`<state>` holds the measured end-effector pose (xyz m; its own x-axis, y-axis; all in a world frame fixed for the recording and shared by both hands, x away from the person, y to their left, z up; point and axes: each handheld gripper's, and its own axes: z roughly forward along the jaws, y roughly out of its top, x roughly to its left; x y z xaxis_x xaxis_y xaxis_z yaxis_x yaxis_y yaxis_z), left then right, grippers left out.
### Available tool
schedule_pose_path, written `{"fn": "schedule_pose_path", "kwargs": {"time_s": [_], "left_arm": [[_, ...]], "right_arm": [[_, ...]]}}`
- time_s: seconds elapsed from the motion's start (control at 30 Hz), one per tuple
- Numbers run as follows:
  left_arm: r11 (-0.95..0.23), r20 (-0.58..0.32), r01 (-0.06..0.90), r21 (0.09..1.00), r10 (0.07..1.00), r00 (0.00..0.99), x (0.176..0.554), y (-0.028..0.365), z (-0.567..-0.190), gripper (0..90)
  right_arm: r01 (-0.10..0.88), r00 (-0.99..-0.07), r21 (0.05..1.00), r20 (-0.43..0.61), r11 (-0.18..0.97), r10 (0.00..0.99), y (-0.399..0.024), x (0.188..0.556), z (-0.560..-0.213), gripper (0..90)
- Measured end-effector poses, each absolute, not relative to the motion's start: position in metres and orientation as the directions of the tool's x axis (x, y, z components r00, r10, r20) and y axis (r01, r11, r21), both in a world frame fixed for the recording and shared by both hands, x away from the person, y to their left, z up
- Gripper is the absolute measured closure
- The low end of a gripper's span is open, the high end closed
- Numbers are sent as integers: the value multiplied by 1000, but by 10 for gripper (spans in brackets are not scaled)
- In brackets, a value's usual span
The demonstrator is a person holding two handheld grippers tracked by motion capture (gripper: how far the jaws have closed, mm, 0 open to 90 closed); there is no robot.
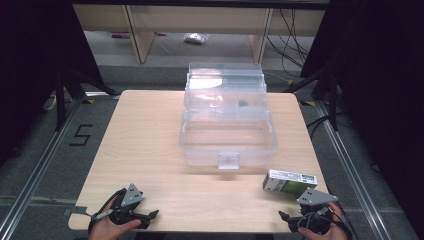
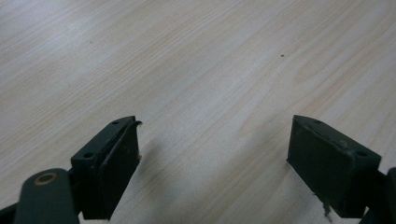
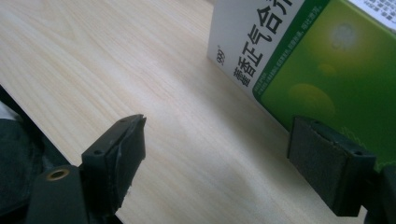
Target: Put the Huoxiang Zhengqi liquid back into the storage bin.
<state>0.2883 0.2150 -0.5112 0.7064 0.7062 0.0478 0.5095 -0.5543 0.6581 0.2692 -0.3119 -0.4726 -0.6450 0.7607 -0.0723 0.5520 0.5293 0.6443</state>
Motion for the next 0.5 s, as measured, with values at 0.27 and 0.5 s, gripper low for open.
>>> {"fn": "schedule_pose_path", "kwargs": {"time_s": [0.27,0.5], "left_arm": [[-552,46,513,658,709,704,288,215,-512,161],[-555,45,515,653,707,705,289,215,-512,161]], "right_arm": [[526,-672,649,-80,550,736,-311,267,-462,220],[501,-693,651,-93,570,715,-309,270,-449,222]]}}
